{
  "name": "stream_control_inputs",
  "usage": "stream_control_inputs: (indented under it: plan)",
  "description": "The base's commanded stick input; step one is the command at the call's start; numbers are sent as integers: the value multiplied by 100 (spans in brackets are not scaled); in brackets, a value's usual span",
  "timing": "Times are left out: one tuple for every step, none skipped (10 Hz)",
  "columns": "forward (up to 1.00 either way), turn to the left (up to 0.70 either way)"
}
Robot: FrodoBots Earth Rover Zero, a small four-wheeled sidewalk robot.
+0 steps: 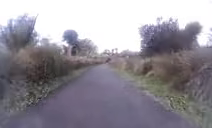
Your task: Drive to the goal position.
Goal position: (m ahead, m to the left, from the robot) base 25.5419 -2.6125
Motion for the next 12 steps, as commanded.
stream_control_inputs:
  plan:
    - [70, -31]
    - [70, -33]
    - [70, -34]
    - [70, -35]
    - [70, -35]
    - [70, -35]
    - [70, -25]
    - [70, -12]
    - [70, 0]
    - [70, 0]
    - [70, 0]
    - [70, 0]
